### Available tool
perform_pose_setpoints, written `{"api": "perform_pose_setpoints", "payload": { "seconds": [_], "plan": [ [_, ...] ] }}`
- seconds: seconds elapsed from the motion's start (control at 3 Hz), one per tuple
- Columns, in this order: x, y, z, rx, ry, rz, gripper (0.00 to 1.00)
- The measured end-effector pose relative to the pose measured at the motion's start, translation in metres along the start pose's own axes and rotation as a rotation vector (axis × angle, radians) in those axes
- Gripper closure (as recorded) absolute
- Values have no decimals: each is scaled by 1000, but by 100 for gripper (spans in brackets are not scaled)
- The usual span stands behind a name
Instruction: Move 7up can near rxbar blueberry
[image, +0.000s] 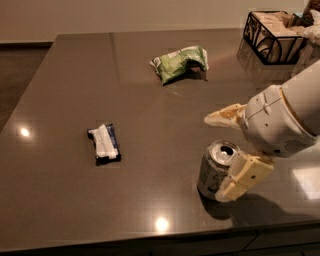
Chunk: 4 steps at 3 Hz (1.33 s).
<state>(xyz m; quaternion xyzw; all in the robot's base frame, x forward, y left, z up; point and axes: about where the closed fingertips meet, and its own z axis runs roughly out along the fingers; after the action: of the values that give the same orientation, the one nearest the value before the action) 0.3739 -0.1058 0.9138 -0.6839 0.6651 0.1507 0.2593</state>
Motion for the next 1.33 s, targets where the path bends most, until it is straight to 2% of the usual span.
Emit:
{"api": "perform_pose_setpoints", "payload": {
  "seconds": [0.67,1.0,1.33],
  "plan": [
    [6,2,3,-32,14,15,64],
    [-14,-5,2,-29,28,31,87],
    [-48,-25,8,-12,22,71,100]
  ]
}}
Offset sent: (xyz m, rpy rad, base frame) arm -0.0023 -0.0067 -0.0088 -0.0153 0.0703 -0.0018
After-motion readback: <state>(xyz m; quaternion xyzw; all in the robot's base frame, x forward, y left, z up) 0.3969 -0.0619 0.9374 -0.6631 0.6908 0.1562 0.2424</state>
